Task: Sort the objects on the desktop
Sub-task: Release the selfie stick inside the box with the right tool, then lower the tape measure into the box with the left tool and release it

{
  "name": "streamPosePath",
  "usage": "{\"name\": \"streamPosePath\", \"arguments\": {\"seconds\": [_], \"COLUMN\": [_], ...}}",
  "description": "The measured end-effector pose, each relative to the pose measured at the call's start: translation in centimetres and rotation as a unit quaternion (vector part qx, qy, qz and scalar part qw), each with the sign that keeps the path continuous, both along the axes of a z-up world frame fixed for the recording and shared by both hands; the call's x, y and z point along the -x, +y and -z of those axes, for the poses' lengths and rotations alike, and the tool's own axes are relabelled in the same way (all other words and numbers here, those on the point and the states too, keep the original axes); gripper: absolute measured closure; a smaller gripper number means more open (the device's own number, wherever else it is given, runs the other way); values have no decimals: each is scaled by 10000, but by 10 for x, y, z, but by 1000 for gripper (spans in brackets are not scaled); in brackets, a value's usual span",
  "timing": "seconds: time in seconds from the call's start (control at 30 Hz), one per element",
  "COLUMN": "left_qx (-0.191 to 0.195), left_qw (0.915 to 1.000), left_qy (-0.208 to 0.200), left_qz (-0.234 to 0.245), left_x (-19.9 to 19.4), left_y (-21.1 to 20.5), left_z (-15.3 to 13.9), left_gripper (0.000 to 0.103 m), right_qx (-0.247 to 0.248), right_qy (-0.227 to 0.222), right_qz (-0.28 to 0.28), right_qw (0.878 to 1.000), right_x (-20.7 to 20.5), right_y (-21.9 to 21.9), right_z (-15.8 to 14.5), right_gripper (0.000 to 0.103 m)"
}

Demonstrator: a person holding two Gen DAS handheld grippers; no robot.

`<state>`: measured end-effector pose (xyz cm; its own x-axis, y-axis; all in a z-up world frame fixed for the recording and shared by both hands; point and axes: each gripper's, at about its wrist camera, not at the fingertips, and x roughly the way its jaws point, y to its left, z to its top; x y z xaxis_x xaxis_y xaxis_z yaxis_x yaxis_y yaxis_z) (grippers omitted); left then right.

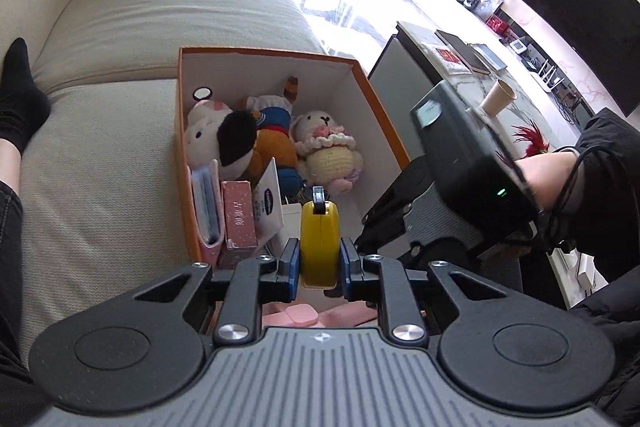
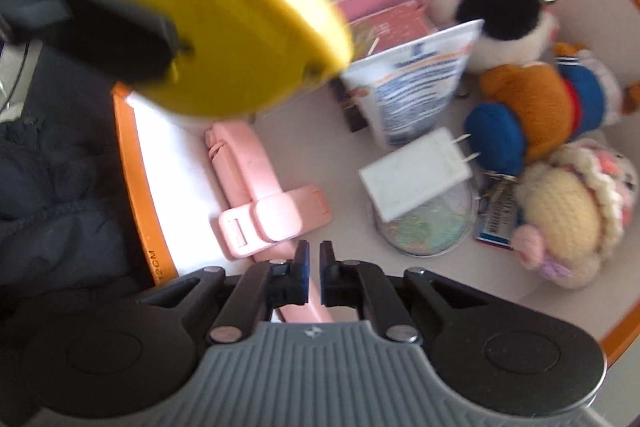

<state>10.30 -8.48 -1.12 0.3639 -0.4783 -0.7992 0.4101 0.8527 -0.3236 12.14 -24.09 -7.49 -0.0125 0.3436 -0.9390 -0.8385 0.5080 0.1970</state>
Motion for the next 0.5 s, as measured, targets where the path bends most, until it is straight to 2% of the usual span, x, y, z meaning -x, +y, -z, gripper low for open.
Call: {"name": "streamPosePath", "arguments": {"seconds": [0.07,0.13,0.17,0.2,0.27,0.37,0.5], "left_qx": [-24,-114,-134,-145,-194,-195,-118], "left_qw": [9999,9996,9994,9991,9985,9979,9975], "left_qy": [149,252,316,393,509,619,683], "left_qz": [44,76,92,91,87,68,101], "left_x": [-6,-10,-12,-14,-17,-21,-23], "left_y": [-9,-17,-20,-23,-26,-30,-34], "left_z": [11,22,27,31,39,45,46], "left_gripper": [81,81,81,81,81,81,81], "right_qx": [-116,-231,-302,-394,-521,-628,-652], "right_qy": [-143,-262,-307,-358,-496,-797,-1130], "right_qz": [107,110,76,5,-162,-391,-498], "right_qw": [9998,9993,9990,9986,9973,9941,9902], "right_x": [1,4,6,9,15,30,22], "right_y": [-13,-22,-24,-26,-26,-30,-31], "right_z": [-12,-22,-27,-31,-38,-42,-42], "right_gripper": [92,81,69,62,60,49,44]}}
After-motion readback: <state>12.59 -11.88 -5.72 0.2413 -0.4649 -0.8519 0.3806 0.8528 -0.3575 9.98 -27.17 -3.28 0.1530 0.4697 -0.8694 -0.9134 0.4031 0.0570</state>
